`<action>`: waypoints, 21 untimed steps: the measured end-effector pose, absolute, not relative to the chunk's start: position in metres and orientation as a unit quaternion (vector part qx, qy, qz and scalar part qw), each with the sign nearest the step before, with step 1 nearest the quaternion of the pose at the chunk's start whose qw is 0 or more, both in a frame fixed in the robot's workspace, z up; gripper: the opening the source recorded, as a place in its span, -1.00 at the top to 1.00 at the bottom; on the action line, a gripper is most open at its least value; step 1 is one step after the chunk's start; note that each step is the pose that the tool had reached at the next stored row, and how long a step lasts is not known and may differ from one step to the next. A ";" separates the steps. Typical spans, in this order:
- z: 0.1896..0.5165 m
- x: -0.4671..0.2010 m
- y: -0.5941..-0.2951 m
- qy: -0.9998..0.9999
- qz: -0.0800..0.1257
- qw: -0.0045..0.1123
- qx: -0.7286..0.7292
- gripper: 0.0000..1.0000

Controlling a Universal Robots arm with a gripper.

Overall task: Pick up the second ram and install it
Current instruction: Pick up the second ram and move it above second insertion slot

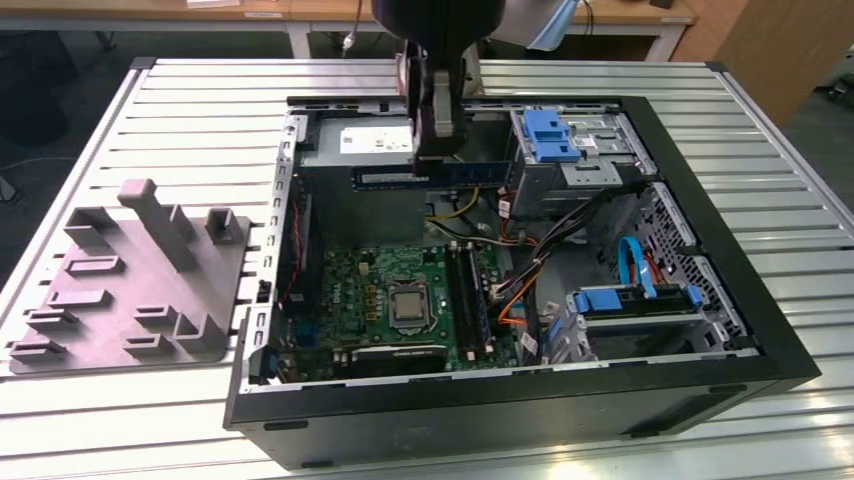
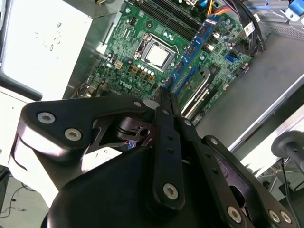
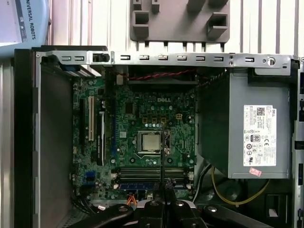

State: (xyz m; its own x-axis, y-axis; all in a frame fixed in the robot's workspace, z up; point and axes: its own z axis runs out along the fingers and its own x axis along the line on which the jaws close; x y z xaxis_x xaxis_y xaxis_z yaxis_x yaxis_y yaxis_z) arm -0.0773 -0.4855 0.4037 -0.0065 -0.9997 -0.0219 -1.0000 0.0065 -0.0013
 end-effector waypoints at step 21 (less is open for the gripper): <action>0.385 -0.075 -0.486 0.709 0.007 0.008 -0.705 0.76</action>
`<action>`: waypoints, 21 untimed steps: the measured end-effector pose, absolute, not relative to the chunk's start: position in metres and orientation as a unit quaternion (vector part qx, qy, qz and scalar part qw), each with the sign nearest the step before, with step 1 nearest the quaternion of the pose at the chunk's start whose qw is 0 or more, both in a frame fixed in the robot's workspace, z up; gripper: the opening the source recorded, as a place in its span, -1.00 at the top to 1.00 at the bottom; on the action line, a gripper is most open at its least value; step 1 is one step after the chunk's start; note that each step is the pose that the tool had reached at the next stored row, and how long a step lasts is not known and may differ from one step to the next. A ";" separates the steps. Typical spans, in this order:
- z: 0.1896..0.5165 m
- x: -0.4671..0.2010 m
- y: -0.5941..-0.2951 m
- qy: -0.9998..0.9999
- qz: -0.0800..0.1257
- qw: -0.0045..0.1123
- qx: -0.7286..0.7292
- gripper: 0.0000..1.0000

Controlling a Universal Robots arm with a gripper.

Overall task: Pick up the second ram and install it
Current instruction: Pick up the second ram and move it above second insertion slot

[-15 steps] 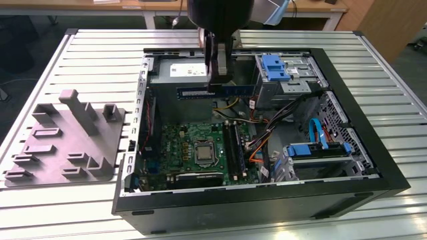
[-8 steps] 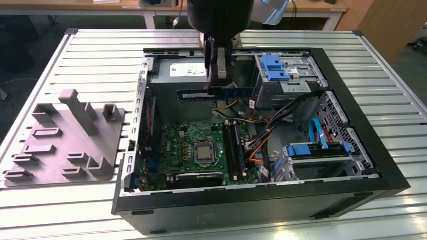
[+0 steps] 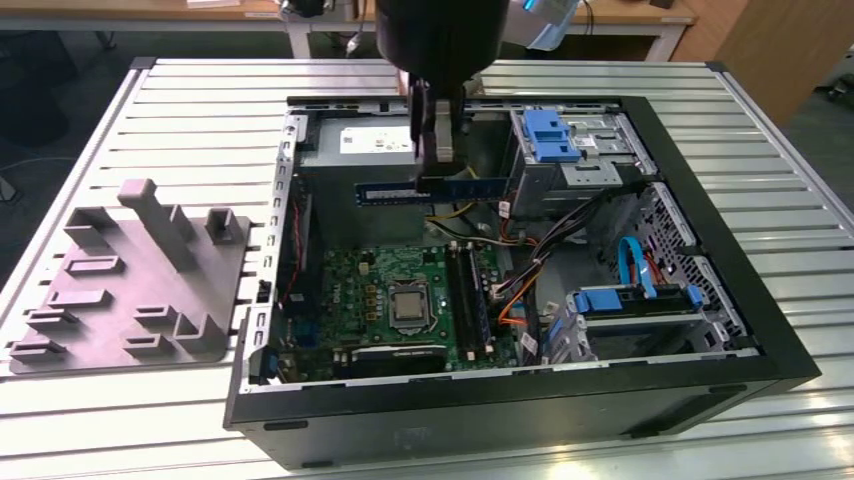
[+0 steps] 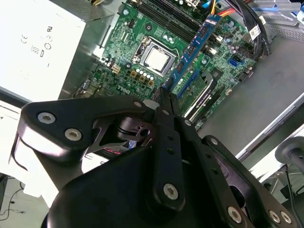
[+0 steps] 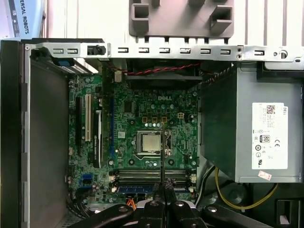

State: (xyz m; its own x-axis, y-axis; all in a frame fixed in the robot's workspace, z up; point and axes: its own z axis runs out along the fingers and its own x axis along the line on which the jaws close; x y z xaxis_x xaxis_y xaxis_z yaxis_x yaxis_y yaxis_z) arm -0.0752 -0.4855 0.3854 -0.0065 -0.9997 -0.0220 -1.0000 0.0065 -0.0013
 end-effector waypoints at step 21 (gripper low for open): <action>0.356 -0.068 -0.485 0.710 0.008 0.008 -0.704 0.76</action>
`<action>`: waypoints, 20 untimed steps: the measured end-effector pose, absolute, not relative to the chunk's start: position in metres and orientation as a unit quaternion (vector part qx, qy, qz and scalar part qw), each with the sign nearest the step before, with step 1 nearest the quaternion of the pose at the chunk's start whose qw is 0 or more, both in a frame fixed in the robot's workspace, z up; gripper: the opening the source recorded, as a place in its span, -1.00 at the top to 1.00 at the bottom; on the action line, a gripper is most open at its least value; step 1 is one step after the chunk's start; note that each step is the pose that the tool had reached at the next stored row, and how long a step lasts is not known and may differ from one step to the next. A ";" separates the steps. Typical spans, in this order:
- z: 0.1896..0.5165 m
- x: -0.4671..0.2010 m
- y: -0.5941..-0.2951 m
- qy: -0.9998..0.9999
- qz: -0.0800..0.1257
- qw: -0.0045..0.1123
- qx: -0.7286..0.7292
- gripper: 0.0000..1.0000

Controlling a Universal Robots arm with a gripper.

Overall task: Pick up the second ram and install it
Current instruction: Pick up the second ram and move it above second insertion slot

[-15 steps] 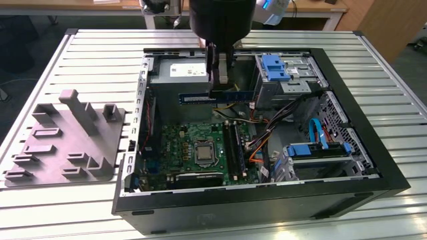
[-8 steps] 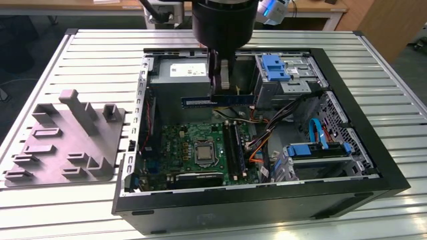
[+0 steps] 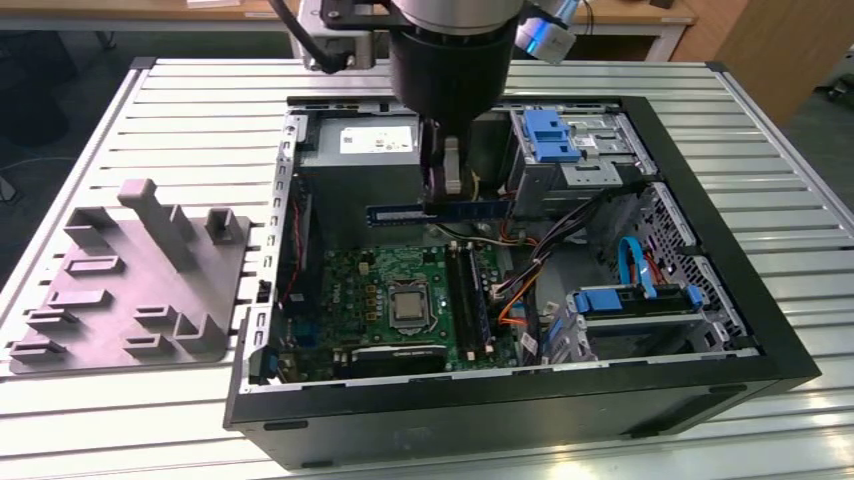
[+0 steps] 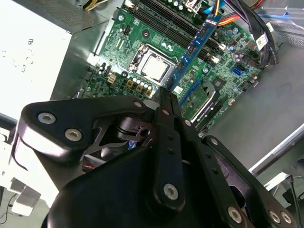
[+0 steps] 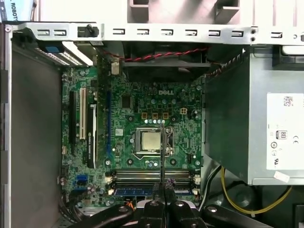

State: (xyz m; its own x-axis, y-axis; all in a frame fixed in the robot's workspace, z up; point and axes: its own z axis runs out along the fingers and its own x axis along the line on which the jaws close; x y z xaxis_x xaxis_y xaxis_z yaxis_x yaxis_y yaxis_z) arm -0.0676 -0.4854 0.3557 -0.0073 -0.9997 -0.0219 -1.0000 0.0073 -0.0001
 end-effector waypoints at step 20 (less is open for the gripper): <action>0.341 -0.068 -0.485 0.710 0.008 0.008 -0.704 0.76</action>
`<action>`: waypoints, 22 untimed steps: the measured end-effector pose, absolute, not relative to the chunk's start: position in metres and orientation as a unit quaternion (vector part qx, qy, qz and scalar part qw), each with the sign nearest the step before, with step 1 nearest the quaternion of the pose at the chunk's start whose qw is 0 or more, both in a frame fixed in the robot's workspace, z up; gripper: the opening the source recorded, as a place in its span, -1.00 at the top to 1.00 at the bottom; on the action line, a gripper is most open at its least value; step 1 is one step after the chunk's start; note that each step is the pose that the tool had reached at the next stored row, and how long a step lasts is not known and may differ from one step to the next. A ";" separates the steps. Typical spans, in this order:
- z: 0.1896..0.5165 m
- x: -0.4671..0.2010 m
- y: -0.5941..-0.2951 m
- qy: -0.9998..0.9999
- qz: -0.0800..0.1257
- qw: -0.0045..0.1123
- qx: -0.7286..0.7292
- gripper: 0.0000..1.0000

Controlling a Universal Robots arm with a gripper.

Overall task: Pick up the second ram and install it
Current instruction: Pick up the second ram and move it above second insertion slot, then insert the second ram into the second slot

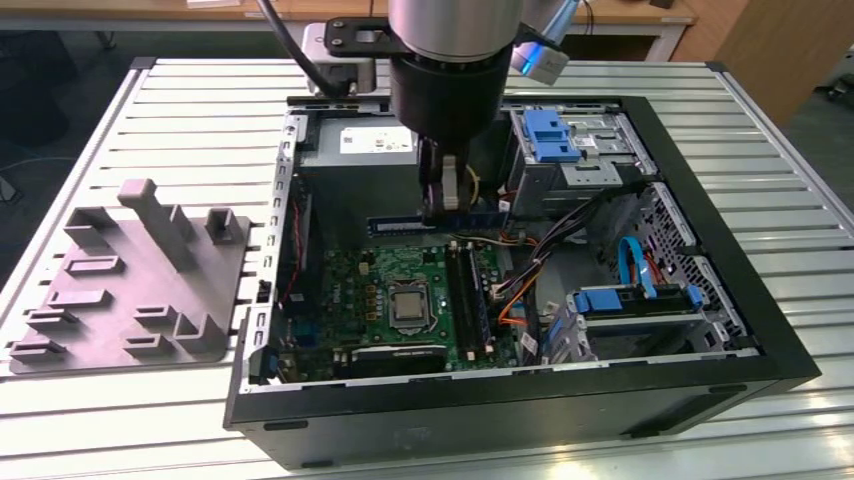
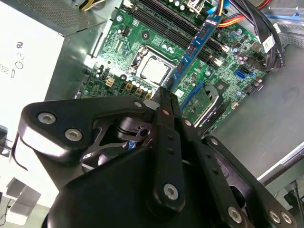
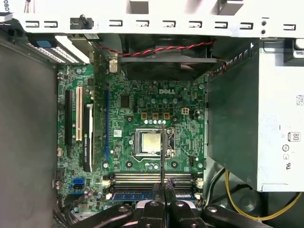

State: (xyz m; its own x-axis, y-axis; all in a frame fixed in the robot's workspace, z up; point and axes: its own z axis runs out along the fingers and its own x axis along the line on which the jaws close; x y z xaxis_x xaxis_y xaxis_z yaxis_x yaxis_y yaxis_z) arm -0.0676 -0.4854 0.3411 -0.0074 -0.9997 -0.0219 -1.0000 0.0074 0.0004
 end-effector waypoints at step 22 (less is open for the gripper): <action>0.338 -0.068 -0.485 0.747 0.007 0.008 -0.665 0.76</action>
State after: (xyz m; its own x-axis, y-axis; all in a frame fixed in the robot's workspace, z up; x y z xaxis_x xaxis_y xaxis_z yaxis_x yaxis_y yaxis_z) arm -0.0676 -0.4854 0.3384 -0.1151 -0.9931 -0.0219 -0.9933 0.1151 0.0003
